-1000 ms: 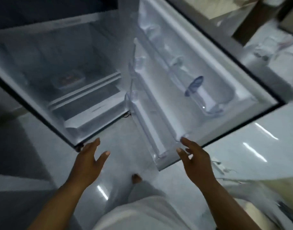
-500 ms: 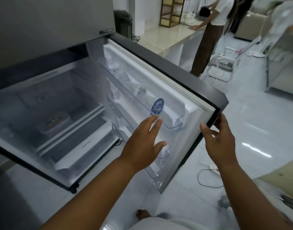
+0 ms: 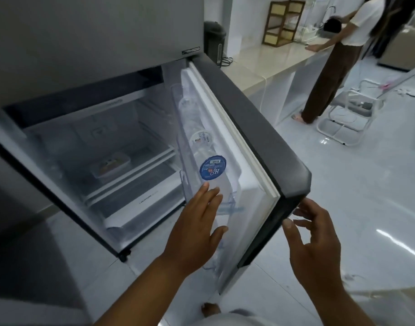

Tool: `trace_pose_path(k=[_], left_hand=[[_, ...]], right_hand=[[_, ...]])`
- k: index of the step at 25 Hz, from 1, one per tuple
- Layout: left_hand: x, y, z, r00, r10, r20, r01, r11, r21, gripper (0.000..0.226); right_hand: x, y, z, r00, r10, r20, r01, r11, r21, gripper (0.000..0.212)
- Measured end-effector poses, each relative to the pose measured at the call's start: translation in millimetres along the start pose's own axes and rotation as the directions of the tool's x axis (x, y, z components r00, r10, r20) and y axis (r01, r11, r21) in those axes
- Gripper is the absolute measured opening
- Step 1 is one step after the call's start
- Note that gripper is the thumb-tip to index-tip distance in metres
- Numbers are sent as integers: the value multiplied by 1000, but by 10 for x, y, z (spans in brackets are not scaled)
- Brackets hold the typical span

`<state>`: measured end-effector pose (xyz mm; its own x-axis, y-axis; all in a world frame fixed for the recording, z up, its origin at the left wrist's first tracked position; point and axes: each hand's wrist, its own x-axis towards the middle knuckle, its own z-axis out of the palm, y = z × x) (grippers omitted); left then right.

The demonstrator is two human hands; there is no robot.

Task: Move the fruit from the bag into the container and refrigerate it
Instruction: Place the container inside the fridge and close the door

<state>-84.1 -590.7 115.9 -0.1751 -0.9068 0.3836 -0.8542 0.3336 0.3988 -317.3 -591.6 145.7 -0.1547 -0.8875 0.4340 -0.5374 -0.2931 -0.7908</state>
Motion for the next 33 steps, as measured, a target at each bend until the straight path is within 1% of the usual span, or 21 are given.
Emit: trace_pose_path(k=[2,3,6,8,10,12,16,18,20,23,27,28,33], left_hand=[[-128,-192,-112,999,-42,-24,42,999,20,64],[-189,-281,-166,996,-78,-39,78,997,21,65],[-400,-551,-374,976,-207,-67,208,978,14,66],[-506,-728,-530,956,-281,-81,283,959,26,69],[-621,-890,-714,925,-366,-104,371,928,34,75],[-773,-1010,-871,892,-434,-130,438,899,0,78],[-1203,-1072,-963,793,-586,-165,557,808,-193,77],[-1373,-1089,-918,750,-649,-125,611,753,-244,78],[-1438,-1148,-877,720,-691,-67,655,708,-265,81],[-1322,-1423,-967,646,-762,-36,706,615,-351,88],[-1063,-1955,-1186,508,-856,-94,775,502,-384,93],[-1007,-2078,-1223,483,-870,-103,783,481,-394,94],[-718,-2669,-1381,396,-903,-165,819,429,-381,100]], right_hand=[[57,-162,79,990,-132,55,131,991,27,56],[103,-241,136,971,-220,92,217,975,42,59],[240,-516,417,862,-450,233,447,892,69,58],[294,-707,639,786,-535,310,531,841,104,58],[293,-902,889,728,-587,354,579,803,142,56],[258,-1065,1154,678,-632,376,620,766,170,53],[126,-1393,1759,609,-649,456,625,747,227,58],[64,-1554,2081,569,-659,492,660,723,205,62],[33,-1690,2379,519,-680,517,721,674,163,66],[34,-1899,2843,449,-709,545,776,611,155,71],[107,-2170,3430,377,-734,564,821,547,163,77],[130,-2220,3556,361,-740,568,833,529,160,78],[359,-2373,4136,267,-765,586,877,445,182,81]])
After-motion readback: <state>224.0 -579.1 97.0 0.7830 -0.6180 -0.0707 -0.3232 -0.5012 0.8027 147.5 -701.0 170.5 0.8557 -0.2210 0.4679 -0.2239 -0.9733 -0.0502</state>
